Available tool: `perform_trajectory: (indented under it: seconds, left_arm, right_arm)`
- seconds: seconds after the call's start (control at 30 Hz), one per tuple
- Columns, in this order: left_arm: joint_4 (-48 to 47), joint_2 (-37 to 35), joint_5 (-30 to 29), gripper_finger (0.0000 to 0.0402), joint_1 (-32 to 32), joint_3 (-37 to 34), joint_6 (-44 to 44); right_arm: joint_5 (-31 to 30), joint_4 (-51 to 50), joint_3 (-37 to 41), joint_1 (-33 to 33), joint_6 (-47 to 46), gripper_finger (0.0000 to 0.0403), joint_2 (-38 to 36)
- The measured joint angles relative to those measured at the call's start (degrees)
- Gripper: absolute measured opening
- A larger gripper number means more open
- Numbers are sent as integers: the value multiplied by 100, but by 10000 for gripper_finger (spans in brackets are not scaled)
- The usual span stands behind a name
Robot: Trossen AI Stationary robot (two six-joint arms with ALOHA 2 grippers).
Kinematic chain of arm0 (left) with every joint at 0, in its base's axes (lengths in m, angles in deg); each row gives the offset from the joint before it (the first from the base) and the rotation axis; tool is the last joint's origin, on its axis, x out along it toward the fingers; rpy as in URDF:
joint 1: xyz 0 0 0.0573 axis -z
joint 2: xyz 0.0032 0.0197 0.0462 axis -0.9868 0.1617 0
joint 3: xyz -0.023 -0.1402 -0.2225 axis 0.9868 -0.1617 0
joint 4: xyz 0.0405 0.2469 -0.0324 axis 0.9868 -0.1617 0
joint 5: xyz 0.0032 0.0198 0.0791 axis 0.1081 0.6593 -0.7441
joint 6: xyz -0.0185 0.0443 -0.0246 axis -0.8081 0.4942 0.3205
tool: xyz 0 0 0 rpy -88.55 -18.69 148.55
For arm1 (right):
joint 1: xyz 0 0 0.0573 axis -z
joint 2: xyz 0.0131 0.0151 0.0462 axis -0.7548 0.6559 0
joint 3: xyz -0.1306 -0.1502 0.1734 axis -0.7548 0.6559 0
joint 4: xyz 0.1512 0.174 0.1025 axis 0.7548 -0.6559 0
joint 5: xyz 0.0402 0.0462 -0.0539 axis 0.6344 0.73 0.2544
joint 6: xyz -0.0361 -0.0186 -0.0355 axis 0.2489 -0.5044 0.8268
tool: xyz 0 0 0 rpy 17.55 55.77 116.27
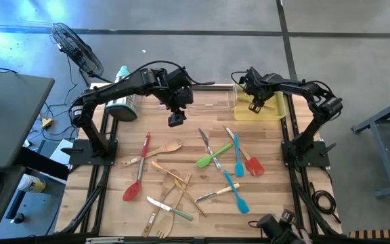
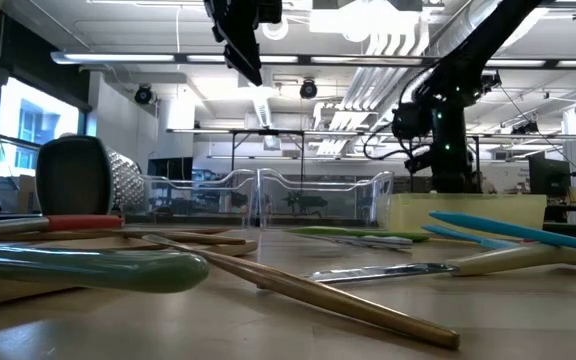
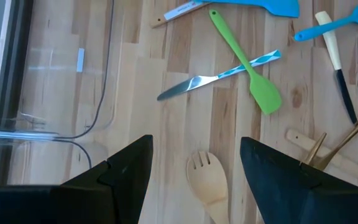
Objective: Pick & Place Kitchen Items
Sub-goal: Put the red serving spoon into the right transparent bin
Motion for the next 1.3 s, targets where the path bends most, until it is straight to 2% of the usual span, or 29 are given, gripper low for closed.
perform_trajectory:
  seconds: [0.1, 0.27, 0.37, 0.5, 0.63, 0.73, 0.8, 0.93, 1.03, 1.2, 1.3]
  left_arm:
    - [2, 0, 2, 238, 0, 0, 0]
    - [3, 0, 2, 238, 0, 0, 57]
    - [2, 0, 0, 238, 0, 0, 149]
    - [-114, 0, 2, 238, 0, 0, 234]
    - [-852, 0, 21, 238, 0, 0, 338]
    - [-1538, 0, 73, 238, 0, -2, 158]
    - [-1747, 0, -105, 238, 3, -2, -51]
    - [-1817, 2, -364, 238, 1, -2, -613]
    - [-1917, 4, -473, 238, 0, -2, -942]
    - [-2233, 4, -427, 238, 86, -2, -1567]
    - [-2214, 4, 77, 238, 197, -2, -2342]
  right_arm:
    - [-290, -91, 0, -153, -133, 166, -305]
    - [-71, -204, 0, -422, -340, 173, -1087]
    - [392, -287, 0, -562, -647, 170, -1704]
    - [1585, -395, 0, -640, -1199, 166, -2500]
    - [3214, -452, 0, -624, -1639, 164, -3187]
    - [4499, -483, 0, -625, -1757, 164, -3574]
    - [5254, -489, 0, -625, -1808, 164, -3749]
    - [6250, -486, 0, -625, -1816, 164, -3960]
    - [6500, -489, 0, -625, -1801, 164, -4018]
    - [6440, -491, 0, -625, -1554, 164, -4002]
    - [6449, -492, 0, -625, -1389, 164, -3964]
